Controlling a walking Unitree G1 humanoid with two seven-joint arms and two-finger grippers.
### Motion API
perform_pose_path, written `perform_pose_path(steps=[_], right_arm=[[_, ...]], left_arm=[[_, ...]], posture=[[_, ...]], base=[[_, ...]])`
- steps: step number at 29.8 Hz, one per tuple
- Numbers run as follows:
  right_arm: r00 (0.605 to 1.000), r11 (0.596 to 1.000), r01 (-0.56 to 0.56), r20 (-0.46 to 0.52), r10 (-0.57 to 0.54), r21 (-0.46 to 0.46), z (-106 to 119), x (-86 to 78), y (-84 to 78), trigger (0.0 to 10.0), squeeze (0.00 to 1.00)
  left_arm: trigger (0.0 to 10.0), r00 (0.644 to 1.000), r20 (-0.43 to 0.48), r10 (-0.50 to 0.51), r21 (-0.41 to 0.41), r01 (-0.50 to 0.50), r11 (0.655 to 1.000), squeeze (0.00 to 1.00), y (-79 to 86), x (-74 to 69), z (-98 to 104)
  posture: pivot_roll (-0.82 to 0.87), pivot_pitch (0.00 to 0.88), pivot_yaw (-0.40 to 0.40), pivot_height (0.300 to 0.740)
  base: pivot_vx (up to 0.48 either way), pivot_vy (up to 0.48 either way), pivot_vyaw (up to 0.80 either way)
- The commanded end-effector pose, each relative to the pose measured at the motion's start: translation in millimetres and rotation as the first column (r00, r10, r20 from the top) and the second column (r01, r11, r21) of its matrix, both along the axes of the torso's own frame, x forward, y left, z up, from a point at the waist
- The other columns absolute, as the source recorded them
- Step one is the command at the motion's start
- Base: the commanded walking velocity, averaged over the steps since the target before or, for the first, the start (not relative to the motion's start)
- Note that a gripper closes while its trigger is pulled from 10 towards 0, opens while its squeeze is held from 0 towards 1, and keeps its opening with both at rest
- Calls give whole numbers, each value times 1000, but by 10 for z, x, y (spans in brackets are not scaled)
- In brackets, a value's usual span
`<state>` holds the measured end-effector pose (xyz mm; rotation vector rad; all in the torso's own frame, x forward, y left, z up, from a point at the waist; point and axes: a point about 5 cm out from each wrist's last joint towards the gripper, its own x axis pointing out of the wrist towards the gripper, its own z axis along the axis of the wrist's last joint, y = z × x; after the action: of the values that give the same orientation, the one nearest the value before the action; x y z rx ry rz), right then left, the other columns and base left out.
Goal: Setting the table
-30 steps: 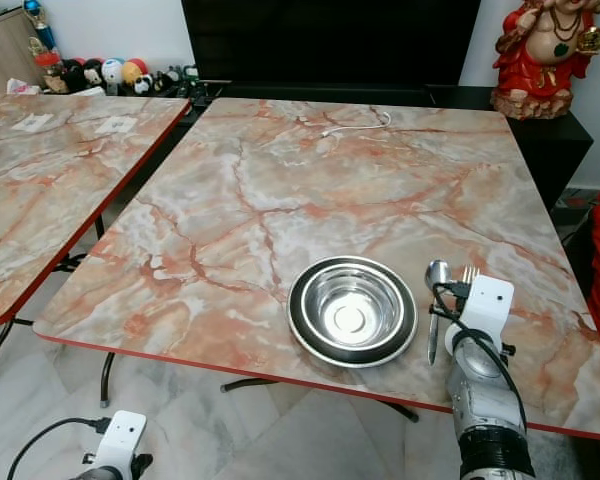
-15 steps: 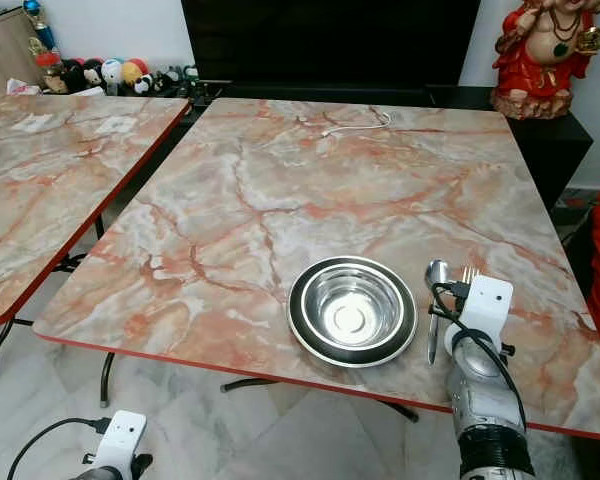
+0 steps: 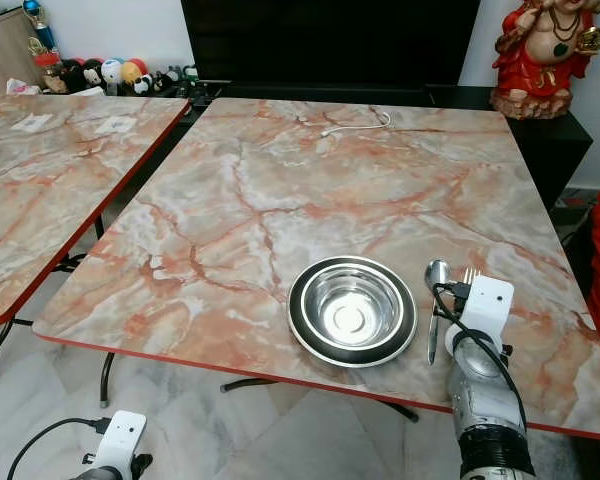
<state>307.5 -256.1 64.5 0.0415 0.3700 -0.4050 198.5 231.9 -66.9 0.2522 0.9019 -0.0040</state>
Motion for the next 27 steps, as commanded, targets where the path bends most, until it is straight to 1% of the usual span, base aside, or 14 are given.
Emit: perform_pose_path(steps=[1,4,5,6,7,8,12,15,20,24,27], right_arm=[[999,1000,-9,-39,10,7,-58,-5,26,10000,529],[999,1000,-8,-40,8,6,-58,-6,25,10000,522],[999,1000,-6,-39,6,6,-56,-6,24,10000,478],[999,1000,-5,-35,5,5,-50,-4,23,10000,384],[999,1000,-5,-35,5,5,-50,-4,23,10000,384],[999,1000,-5,-31,6,5,-44,-1,24,10000,0],[1000,1000,-7,2,7,4,-4,16,33,10000,0],[999,999,-17,39,16,45,27,35,65,10000,0],[999,999,-17,37,15,41,33,38,61,10000,0],[998,999,-5,57,2,47,60,44,43,10000,0],[998,999,-3,60,1,35,74,44,33,10000,0]], left_arm=[[10000,1000,-20,8,15,-7,1000,0,63,-38,-7],[10000,1000,-20,8,15,-8,1000,0,66,-40,-8],[10000,1000,-21,8,15,-8,1000,0,67,-41,-8],[10000,1000,-21,8,15,-8,1000,0,69,-41,-7],[10000,1000,-21,8,15,-8,1000,0,69,-41,-7],[10000,1000,-21,9,15,-8,1000,0,70,-41,-7],[10000,1000,-20,9,14,-8,1000,0,69,-39,-6],[10000,1000,-20,8,13,-7,1000,0,65,-36,-6],[10000,1000,-20,7,13,-7,1000,0,58,-34,-7],[10000,1000,-19,6,12,-5,1000,0,57,-33,-6],[10000,1000,-20,5,12,-5,1000,0,55,-35,-7]], posture=[[46,31,35,740],[46,31,35,740],[46,31,35,740],[46,31,35,740],[46,31,35,740],[46,31,35,740],[46,30,35,740],[46,30,35,740],[46,28,34,740],[45,29,34,740],[44,29,35,740]], base=[[0,0,0],[0,0,0],[0,0,0],[0,0,0],[0,0,0],[0,0,0],[0,0,0],[0,0,0],[0,0,0],[0,0,0],[0,0,0]])
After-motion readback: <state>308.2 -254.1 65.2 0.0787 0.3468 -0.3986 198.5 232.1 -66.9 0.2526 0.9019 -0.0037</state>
